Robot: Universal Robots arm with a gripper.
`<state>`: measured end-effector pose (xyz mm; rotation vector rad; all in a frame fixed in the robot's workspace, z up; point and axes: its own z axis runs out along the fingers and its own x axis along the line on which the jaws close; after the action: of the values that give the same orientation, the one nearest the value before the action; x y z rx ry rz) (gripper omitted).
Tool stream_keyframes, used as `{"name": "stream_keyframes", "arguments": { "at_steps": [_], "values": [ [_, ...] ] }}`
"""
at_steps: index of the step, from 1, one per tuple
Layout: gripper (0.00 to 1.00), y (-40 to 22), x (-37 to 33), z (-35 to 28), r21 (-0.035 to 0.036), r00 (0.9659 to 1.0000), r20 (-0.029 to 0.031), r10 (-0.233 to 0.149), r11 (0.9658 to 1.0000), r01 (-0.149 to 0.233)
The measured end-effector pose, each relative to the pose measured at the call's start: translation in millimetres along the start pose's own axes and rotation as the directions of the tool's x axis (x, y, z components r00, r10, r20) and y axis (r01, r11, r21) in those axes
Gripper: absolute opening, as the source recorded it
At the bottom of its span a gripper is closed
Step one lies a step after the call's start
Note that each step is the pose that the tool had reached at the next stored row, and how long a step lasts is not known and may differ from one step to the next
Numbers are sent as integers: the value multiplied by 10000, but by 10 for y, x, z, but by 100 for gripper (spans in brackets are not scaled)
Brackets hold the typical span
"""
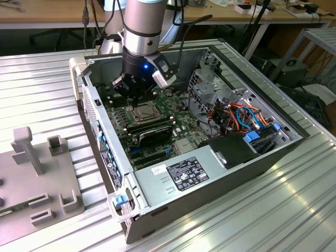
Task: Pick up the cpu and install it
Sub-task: 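Install the first cpu locking lever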
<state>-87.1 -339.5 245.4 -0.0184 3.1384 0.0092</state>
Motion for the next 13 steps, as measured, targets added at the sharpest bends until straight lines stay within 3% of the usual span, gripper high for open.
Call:
{"name": "stream_keyframes", "arguments": {
  "at_steps": [5, 9, 10, 13],
  "values": [
    [11, -1, 97, 0, -1, 10000, 6, -1, 10000, 1],
    [11, -1, 118, -14, 1, 10000, 14, -3, 10000, 3],
    [11, -1, 118, -28, 0, 10000, 17, -3, 10000, 3],
    [11, 0, 118, -162, 0, 10000, 26, -2, 10000, 2]
  ]
}}
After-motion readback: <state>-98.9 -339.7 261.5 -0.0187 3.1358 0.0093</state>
